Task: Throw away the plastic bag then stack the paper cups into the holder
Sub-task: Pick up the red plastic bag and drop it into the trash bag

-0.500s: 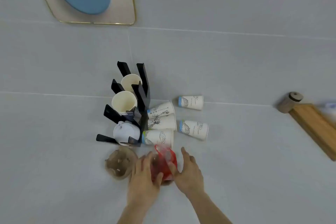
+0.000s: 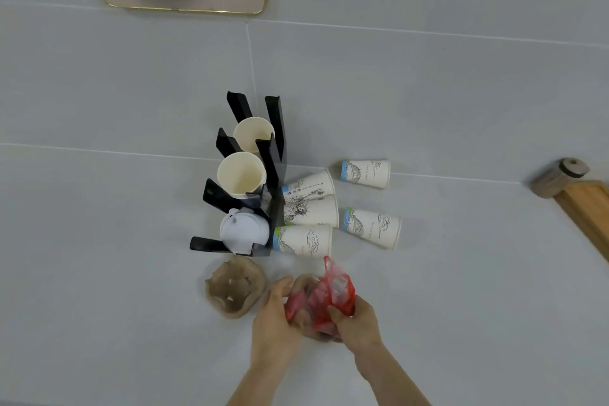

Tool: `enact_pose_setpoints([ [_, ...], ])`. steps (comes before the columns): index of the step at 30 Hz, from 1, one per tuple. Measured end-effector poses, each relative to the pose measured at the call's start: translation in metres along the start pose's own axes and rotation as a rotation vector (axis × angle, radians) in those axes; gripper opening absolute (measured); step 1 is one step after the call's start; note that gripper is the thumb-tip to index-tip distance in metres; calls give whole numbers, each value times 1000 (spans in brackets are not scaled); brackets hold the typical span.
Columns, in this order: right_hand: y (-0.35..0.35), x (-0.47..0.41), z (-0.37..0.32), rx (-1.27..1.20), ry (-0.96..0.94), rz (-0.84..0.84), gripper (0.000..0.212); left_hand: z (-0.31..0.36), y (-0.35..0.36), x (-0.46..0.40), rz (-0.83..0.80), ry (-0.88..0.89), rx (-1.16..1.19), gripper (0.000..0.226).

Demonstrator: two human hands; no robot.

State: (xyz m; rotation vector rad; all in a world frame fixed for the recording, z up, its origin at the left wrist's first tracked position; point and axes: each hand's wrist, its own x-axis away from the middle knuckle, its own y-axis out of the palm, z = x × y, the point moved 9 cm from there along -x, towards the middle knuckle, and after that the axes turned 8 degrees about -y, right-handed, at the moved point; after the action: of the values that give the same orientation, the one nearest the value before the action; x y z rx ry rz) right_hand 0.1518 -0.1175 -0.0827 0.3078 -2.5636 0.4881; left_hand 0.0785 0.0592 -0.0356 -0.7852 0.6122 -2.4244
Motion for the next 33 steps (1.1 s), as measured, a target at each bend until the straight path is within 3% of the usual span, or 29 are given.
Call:
enact_pose_setpoints([
  [7, 26, 6, -42, -219, -106, -48, 18, 9, -61, 0, 234, 78, 68, 41],
  [16, 98, 18, -62, -160, -118, -73, 10, -42, -126, -13, 456, -29, 87, 26],
  [23, 120, 21, -78, 28, -216, 15, 11, -76, -126, -28, 355, -224, 254, 25],
  [28, 134, 15, -88, 236, -308, 15, 8, -93, -114, -35, 260, -357, 370, 52],
  [33, 152, 15, -87, 295, -305, -161, 25, -93, -114, -36, 250, -368, 378, 30],
])
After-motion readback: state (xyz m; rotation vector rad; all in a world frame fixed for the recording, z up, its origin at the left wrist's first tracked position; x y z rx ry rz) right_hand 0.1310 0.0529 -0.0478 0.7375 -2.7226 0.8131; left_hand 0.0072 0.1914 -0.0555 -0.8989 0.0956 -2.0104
